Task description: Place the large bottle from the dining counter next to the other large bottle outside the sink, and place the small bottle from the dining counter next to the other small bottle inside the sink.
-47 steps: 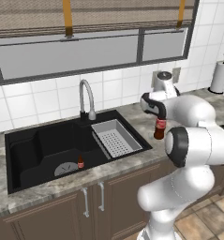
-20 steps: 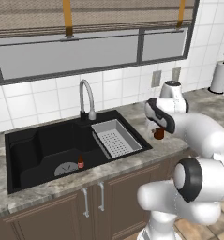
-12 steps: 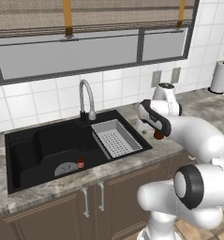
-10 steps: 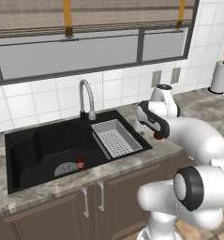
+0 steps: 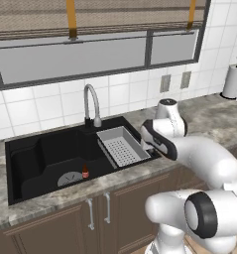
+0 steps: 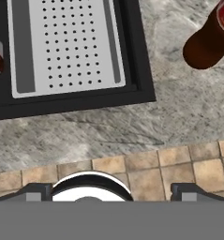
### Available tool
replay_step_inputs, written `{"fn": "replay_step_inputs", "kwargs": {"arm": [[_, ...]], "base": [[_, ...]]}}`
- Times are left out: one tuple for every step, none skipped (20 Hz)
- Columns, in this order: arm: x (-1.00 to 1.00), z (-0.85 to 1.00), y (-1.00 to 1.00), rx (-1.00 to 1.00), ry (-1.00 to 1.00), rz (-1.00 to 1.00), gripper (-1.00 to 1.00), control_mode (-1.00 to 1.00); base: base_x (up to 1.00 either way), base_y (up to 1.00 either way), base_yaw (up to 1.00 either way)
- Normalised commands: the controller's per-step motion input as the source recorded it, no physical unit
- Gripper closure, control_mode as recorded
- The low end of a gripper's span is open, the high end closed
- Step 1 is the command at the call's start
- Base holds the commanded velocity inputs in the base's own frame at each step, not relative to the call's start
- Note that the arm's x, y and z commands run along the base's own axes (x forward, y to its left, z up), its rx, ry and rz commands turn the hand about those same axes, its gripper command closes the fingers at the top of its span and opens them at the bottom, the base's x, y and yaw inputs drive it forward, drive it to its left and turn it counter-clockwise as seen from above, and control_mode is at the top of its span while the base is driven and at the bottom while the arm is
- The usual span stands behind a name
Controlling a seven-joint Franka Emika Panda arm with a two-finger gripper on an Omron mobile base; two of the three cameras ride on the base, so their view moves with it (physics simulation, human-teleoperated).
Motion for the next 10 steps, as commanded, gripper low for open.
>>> {"fn": "replay_step_inputs", "kwargs": {"arm": [[0.0,-0.04,0.0,-0.07,0.0,0.0,-1.0,-1.0],[0.0,0.0,0.0,-0.01,0.01,0.0,-1.0,-1.0],[0.0,0.0,0.0,0.0,0.02,0.0,-1.0,-1.0],[0.0,0.0,0.0,0.0,0.02,0.0,-1.0,-1.0],[0.0,0.0,0.0,0.0,0.01,0.0,-1.0,-1.0],[0.0,0.0,0.0,0.0,0.02,0.0,-1.0,-1.0],[0.04,0.0,0.0,0.0,0.04,0.0,-1.0,-1.0],[0.07,0.0,0.0,0.0,0.05,0.0,-1.0,-1.0],[0.08,-0.01,0.0,0.0,0.06,0.0,-1.0,-1.0],[0.09,0.0,0.0,0.0,0.06,0.0,-1.0,-1.0]], "base": [[0.0,0.0,0.0],[0.0,0.0,0.0],[0.0,0.0,0.0],[0.0,0.0,0.0],[0.0,0.0,0.0],[0.0,0.0,0.0],[0.0,0.0,0.0],[0.0,0.0,0.0],[0.0,0.0,0.0],[0.0,0.0,0.0]]}}
